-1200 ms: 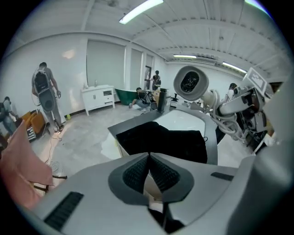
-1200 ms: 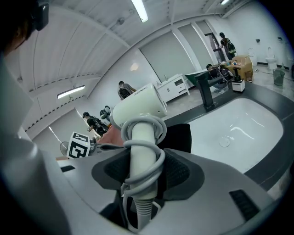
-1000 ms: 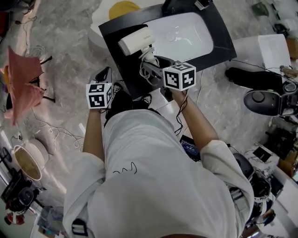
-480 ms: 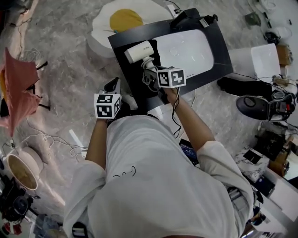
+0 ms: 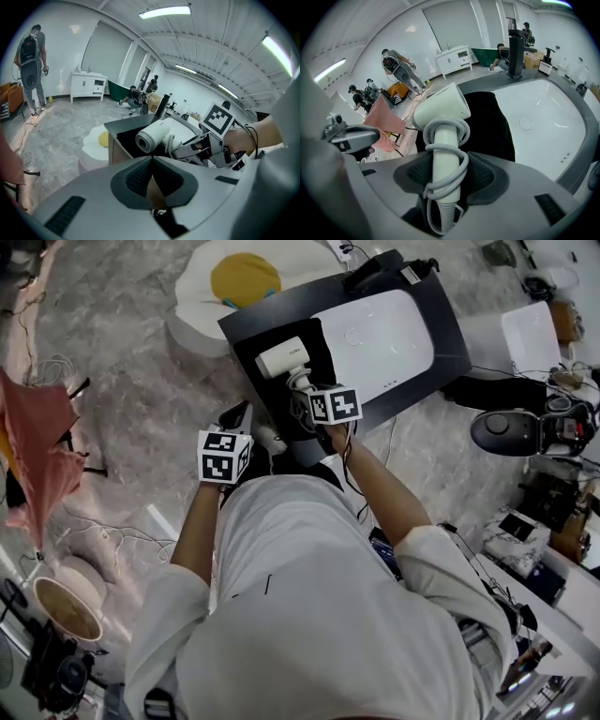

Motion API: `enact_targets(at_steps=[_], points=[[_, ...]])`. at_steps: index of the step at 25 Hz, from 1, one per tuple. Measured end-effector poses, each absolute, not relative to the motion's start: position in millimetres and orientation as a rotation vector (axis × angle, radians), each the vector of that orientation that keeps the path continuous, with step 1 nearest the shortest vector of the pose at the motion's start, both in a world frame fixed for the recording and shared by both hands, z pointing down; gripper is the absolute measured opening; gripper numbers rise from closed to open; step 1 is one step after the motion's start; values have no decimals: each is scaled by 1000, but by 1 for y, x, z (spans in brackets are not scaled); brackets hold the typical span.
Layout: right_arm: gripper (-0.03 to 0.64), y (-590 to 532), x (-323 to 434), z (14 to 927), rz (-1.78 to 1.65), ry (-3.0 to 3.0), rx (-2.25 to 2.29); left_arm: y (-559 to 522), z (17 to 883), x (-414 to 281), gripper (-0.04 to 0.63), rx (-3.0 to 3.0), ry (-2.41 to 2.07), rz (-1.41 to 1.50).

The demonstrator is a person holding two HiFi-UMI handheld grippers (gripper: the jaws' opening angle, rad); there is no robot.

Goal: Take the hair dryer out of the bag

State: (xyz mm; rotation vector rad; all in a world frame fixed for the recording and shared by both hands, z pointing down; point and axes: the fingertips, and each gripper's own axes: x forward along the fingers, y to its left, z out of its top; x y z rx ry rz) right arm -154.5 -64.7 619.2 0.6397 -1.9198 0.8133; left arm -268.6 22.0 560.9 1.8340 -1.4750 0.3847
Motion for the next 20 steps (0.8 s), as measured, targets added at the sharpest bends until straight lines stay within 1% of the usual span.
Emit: enact_targets(at_steps=[6,9,11,13,17,19,20], points=[[228,-63,-152,628,765,-1935,677,14,566,-259,21,1841,-1423,403],[285,-63,-145,622,753,-1960,714,15,561,-252,21,1825,-1437,395],[339,-63,-142,610,731,-2025,728,15,555,-246,21,1819,-1459,391],[357,-60,-138,598,731,-2104,724,14,549,-238,21,1813,-1482,398],[349,-57,-124,558,685,-2243,716,14,535,-214,21,1816,-1543,418],[286,-55,-113,534,594,-2309,697,16,528,-196,21,1818,-1568,417],[222,-53,-106,524,529,-2337,691,17,526,-186,21,1818,-1574,416]])
